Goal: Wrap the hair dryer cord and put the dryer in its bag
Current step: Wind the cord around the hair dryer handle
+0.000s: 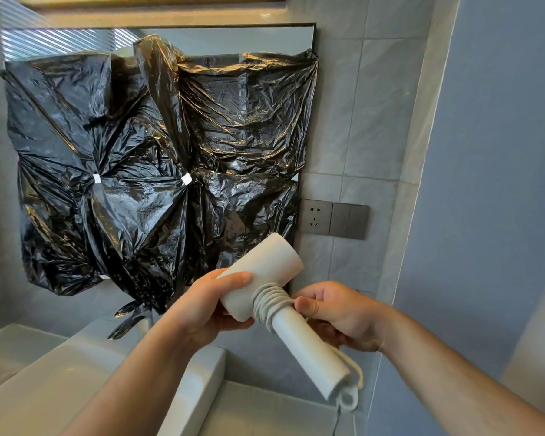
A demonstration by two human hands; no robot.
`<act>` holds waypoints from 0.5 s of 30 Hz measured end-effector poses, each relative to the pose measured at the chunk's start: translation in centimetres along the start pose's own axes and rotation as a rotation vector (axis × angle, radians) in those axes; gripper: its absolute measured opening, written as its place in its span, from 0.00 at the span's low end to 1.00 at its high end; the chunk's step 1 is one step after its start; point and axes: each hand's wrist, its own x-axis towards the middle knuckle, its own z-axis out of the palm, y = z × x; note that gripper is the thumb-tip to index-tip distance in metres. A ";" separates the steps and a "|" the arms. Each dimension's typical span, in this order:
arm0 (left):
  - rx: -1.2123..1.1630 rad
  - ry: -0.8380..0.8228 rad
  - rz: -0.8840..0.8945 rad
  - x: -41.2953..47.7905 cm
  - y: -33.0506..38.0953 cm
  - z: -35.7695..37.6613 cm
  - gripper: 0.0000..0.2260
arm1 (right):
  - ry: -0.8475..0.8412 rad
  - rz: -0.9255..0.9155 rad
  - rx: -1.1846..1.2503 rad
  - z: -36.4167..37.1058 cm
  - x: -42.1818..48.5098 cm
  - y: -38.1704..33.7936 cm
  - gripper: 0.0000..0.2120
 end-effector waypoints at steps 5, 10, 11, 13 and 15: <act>-0.306 0.252 -0.089 0.5 -1.3 2.0 0.13 | 0.314 -0.044 0.419 1.6 0.6 3.5 0.10; -0.342 0.397 -0.063 1.0 -2.1 3.6 0.11 | 0.543 -0.059 0.046 4.0 1.6 6.0 0.09; -0.346 0.430 -0.046 1.1 -2.3 3.5 0.12 | 0.550 -0.049 0.028 4.2 1.7 6.0 0.10; -0.340 0.484 0.007 1.4 -2.4 3.5 0.16 | 0.541 -0.018 -0.017 4.5 1.6 6.0 0.14; -0.302 0.532 0.076 1.5 -2.4 3.4 0.17 | 0.530 0.018 -0.090 4.7 1.4 6.0 0.14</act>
